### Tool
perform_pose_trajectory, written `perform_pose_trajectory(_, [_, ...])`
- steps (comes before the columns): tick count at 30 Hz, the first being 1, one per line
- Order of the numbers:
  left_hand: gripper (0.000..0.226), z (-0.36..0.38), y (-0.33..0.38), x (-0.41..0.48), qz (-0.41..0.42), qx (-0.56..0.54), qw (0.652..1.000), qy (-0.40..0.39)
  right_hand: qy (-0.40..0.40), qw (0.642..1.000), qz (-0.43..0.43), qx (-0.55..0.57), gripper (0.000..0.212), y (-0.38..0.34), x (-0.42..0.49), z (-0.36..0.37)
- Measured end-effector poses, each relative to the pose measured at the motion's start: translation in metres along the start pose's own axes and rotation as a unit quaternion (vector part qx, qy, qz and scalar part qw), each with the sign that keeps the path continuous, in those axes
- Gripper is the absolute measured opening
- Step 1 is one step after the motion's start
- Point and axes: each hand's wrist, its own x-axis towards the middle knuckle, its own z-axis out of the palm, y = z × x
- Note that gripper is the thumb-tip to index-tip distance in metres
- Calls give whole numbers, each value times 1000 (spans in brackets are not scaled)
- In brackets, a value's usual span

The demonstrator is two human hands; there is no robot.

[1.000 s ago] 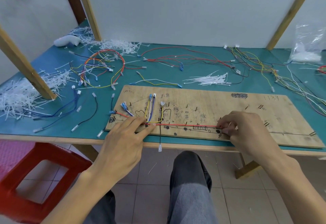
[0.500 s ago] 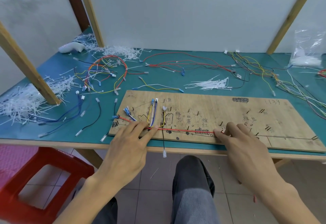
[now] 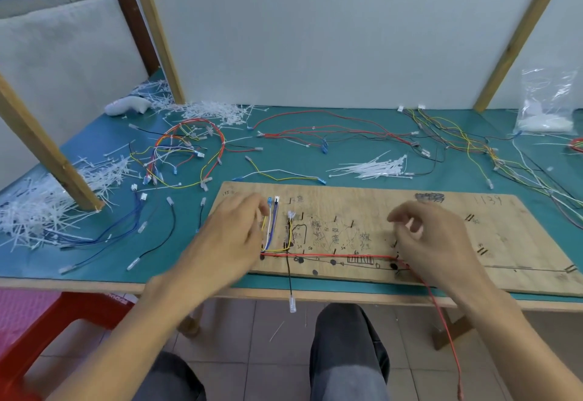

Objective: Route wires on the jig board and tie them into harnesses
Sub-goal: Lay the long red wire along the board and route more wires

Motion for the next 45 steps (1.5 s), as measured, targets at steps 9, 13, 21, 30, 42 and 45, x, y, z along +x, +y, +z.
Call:
perform_pose_trajectory(9, [19,49,19,208,26,93,995,-31,19,955,97,281,12,8,50,47])
perform_pose_trajectory(13, [45,81,14,254,71,180,975,-113,21,950,95,298,14,15,51,49])
perform_pose_trajectory(21, [12,97,-11,274,102,110,987,-61,20,949,87,301,16,13,54,52])
perform_pose_trajectory(30, [13,24,41,293,92,-184,965,163,38,942,92,320,25,14,54,55])
perform_pose_trajectory(42, [23,-53,112,281,196,-331,907,175,-30,857,200,473,17,5,61,35])
perform_pose_trajectory(45, [27,-68,121,272,197,-411,876,156,-55,800,234,550,30,5,90,25])
